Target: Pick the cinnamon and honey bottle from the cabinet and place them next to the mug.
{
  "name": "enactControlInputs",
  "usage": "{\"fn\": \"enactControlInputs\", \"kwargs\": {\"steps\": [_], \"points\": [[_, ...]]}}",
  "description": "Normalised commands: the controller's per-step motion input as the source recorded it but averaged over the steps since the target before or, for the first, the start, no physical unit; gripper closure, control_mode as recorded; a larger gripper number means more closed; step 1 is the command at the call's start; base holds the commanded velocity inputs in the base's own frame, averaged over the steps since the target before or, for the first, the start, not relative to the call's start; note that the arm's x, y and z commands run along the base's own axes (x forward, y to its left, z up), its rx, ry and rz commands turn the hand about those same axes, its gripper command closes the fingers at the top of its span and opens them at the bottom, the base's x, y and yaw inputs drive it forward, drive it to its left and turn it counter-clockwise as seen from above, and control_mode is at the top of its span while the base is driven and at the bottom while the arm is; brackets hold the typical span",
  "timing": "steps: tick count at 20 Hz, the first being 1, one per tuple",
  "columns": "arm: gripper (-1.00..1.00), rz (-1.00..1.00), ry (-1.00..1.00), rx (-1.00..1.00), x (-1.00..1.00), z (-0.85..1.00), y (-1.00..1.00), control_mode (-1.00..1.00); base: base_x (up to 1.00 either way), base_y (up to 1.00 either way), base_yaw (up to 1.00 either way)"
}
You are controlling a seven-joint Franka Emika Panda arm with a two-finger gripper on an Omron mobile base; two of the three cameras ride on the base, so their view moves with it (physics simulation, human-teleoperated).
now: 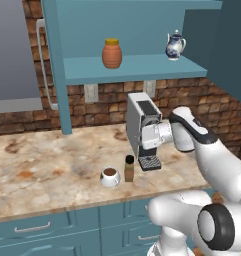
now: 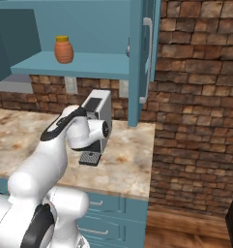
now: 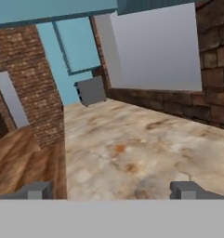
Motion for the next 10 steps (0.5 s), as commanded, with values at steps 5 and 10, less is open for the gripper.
{"fn": "enactControlInputs", "kwargs": {"steps": [5, 10], "points": [[-1.00, -0.22, 0.06, -0.02, -0.20, 0.33, 0.00, -1.00, 0.00, 0.00, 0.00], [-1.00, -0.22, 0.05, -0.04, -0.27, 0.70, 0.00, -1.00, 0.00, 0.00, 0.00]]}}
